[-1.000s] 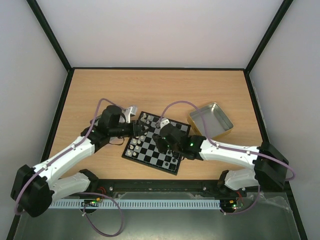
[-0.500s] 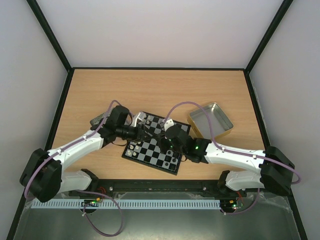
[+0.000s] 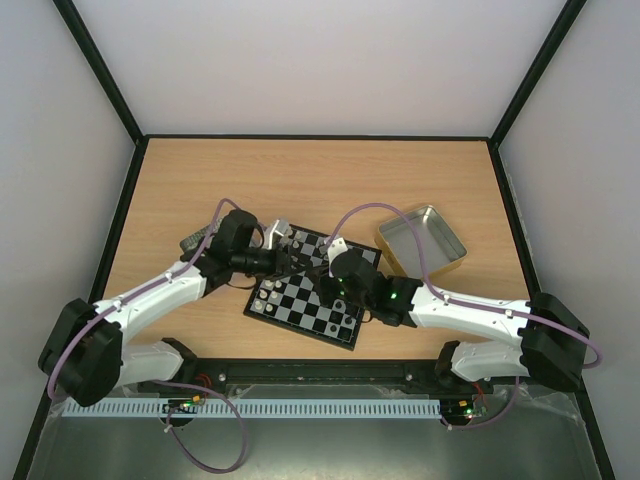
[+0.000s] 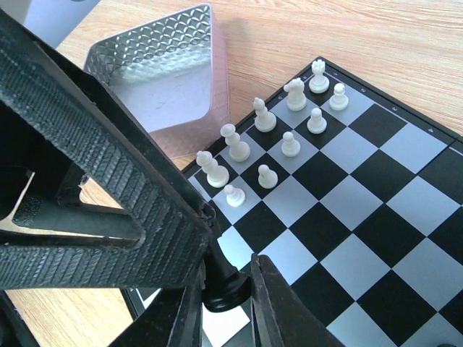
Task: Set up the chess pieces on the board
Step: Place the chess piece on the chessboard.
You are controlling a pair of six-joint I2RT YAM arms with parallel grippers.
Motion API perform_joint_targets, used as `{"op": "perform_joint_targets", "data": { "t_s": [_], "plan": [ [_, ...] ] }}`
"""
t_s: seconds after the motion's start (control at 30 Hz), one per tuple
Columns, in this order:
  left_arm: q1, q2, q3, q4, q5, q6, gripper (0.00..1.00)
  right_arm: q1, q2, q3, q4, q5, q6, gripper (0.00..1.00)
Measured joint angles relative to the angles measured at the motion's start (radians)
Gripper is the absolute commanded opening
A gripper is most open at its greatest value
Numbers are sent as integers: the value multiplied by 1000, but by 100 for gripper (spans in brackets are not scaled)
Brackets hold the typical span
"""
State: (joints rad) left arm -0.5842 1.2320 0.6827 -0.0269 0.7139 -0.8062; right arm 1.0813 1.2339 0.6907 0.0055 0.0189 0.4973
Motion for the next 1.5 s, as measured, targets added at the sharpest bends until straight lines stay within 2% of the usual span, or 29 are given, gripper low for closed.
{"op": "perform_joint_targets", "data": {
  "t_s": [0.13, 0.27, 0.47, 0.63, 0.7, 0.83, 1.0, 1.2, 1.5],
  "plan": [
    [0, 0, -6, 23, 7, -17, 35, 0, 0, 0, 8, -9, 0, 16],
    [0, 14, -7, 40, 25, -25, 30, 0, 0, 0, 8, -16, 0, 16],
    [0, 41, -7, 44, 35, -26, 13, 0, 0, -10, 8, -20, 0, 16],
    [-3, 55, -8, 43, 34, -23, 7, 1, 0, -18, 7, -18, 0, 17],
    [-5, 56, -7, 43, 32, -21, 7, 1, -4, -21, 7, -16, 0, 23],
    [-10, 56, -6, 39, 14, -10, 8, 1, -15, -26, 3, 8, 14, 43],
    [-14, 56, 26, -20, -79, 35, 8, 2, -71, -27, -27, 90, 68, 54],
    [-69, 89, 140, -100, -257, 113, 9, -21, -201, -25, -120, 288, 198, 56],
    [-318, 367, 480, -168, -593, 262, 9, -345, -307, -14, -346, 431, 484, 58]
  ]
}}
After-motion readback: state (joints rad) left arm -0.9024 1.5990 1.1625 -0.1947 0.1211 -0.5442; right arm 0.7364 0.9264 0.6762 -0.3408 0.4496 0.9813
